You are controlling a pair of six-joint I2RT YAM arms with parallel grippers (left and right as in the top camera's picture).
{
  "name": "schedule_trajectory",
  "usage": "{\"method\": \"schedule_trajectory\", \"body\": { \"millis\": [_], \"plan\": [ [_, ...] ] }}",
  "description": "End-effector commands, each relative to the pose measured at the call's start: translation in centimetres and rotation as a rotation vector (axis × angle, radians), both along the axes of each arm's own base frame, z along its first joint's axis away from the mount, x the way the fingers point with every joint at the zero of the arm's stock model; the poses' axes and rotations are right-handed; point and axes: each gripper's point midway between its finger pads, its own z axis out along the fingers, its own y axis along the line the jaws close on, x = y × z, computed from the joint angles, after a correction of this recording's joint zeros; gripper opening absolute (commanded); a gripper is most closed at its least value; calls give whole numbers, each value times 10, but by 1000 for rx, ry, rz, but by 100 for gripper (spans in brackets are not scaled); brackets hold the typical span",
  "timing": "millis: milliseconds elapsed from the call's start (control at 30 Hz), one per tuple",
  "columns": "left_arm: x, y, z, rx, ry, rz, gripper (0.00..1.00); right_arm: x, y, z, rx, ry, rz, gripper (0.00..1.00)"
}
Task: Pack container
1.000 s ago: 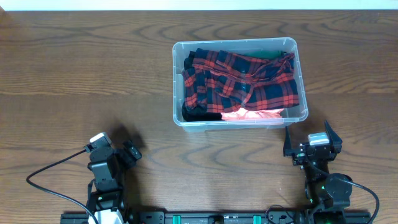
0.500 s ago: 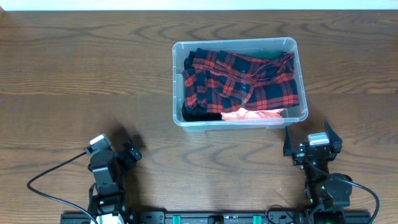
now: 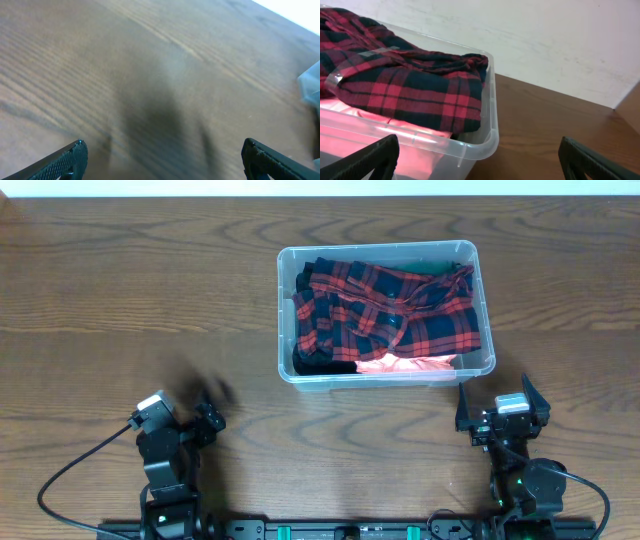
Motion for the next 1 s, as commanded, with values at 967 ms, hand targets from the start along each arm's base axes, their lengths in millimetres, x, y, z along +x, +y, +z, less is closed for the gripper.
{"method": "schedule_trajectory", "body": {
  "millis": [967],
  "plan": [
    [6,-46,73,221,-315,-250,98,0,-1,0,-12,-2,-1,99]
  ]
}}
